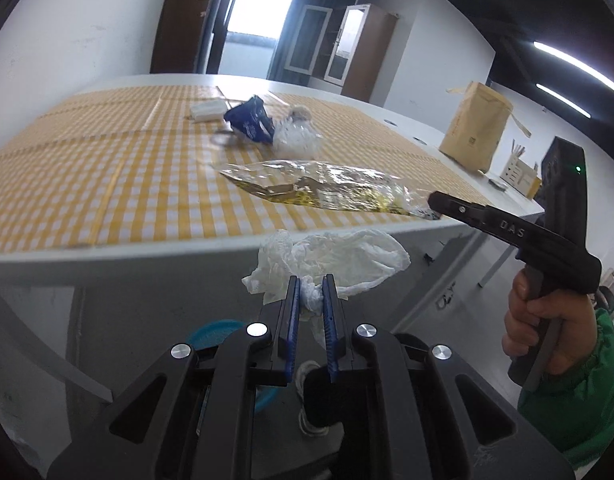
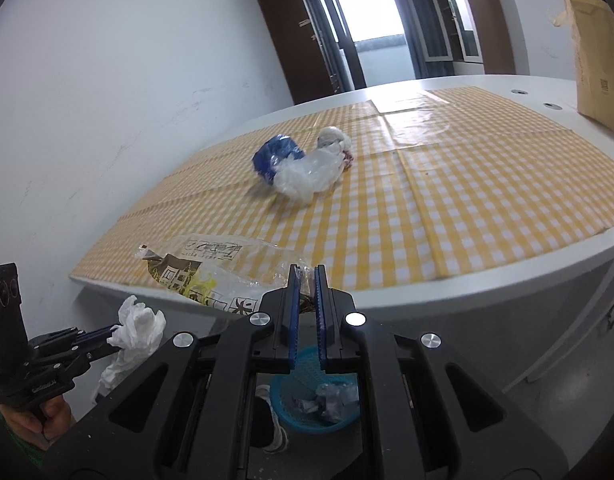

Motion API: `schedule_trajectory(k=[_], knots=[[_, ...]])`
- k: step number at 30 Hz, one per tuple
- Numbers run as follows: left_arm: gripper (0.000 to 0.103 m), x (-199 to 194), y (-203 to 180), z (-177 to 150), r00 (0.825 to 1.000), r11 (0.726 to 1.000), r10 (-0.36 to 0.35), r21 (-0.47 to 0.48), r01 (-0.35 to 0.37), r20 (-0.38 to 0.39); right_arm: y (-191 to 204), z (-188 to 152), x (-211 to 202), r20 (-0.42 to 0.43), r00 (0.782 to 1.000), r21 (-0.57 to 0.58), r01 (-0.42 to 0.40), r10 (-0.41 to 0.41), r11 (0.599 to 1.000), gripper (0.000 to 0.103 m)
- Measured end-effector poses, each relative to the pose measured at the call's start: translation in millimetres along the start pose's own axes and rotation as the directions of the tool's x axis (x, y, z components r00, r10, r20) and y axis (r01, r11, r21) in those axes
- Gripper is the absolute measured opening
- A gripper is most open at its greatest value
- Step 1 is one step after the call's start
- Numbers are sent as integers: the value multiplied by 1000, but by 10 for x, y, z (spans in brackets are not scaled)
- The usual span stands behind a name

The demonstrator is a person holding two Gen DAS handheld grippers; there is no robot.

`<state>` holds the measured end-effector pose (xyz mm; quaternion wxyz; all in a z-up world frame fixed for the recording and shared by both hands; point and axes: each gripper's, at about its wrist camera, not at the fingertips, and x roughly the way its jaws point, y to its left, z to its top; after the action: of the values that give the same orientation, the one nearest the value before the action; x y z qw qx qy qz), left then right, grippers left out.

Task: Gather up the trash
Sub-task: 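Carry the snack wrapper and white tissue down over the blue wastebasket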

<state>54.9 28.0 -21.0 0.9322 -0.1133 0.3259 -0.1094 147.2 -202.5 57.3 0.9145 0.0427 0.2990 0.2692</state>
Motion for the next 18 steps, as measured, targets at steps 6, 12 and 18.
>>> schedule_trajectory(k=[6,12,18], knots=[[11,-92,-18,-141,999,1000,-27,-15,26,-18,154,-176,-94,-19,1000,-21,-14,13,1000,6],[11,-114,-62,-282,1000,1000,-7,1,7,-17,294,-364,-156,-47,999,-62,-17,15,998,6],[11,-10,40,-494,998,999,40,-12,-41,-48,341,-595,-86,-76,997,-95,20,-27,995,6]])
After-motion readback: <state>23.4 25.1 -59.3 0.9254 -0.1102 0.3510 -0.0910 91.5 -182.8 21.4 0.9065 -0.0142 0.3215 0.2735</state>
